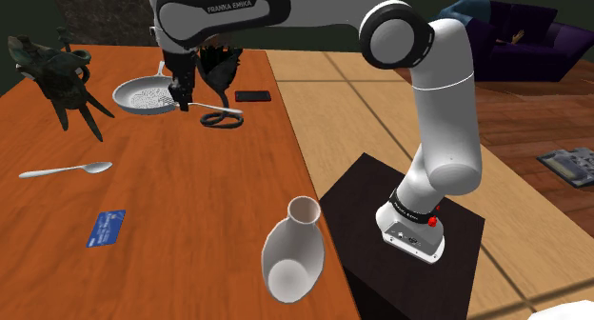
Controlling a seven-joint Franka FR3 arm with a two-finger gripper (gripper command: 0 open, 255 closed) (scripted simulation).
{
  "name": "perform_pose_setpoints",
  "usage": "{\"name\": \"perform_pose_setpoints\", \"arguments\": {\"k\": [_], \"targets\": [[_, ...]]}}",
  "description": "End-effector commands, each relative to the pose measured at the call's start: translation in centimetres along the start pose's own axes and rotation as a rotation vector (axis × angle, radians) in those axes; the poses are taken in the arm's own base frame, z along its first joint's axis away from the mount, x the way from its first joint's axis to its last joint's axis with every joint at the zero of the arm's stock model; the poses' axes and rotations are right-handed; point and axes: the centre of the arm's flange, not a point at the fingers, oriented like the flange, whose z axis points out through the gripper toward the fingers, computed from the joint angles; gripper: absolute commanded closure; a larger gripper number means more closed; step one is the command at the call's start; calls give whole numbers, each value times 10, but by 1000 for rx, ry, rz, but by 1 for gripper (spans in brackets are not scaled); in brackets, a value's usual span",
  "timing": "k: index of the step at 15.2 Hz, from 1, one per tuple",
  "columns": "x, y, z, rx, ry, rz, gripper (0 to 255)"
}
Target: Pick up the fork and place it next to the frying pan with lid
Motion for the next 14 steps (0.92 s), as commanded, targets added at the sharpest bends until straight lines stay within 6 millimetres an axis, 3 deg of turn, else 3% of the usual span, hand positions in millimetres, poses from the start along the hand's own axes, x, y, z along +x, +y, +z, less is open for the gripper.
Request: {"name": "perform_pose_setpoints", "arguments": {"k": [1, 14], "targets": [[1, 1, 10, 0, 0, 0, 255], [-4, 2, 78, 0, 0, 0, 255]]}}
